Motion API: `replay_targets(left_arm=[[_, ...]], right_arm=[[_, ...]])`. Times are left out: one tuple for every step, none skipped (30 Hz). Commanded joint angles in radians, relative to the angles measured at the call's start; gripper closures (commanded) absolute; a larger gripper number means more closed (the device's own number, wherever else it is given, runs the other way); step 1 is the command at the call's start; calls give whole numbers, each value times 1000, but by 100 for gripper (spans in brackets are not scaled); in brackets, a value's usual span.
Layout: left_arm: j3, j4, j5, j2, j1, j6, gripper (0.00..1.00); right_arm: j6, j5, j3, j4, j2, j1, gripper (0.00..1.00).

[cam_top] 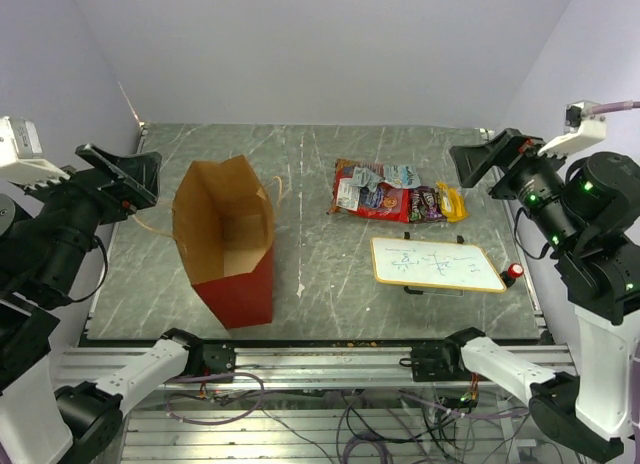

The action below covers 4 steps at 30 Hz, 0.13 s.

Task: Take the snacks out of the paper bag
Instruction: Reset both arms

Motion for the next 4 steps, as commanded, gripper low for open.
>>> replay_targets(left_arm=[[-17,17,-14,-5,-5,-20,2],[-23,18,-15,-8,-4,-26,2],[-26,16,-15,-9,-4,-31,2],[-28,15,-14,-9,-5,-34,2]], right_arm=[[-25,23,0,6,-1,1,0],[-31,27,-1,11,-2,1,0],[-26,41,20,-14,14,2,0],[-15,65,51,-54,34,2,0]])
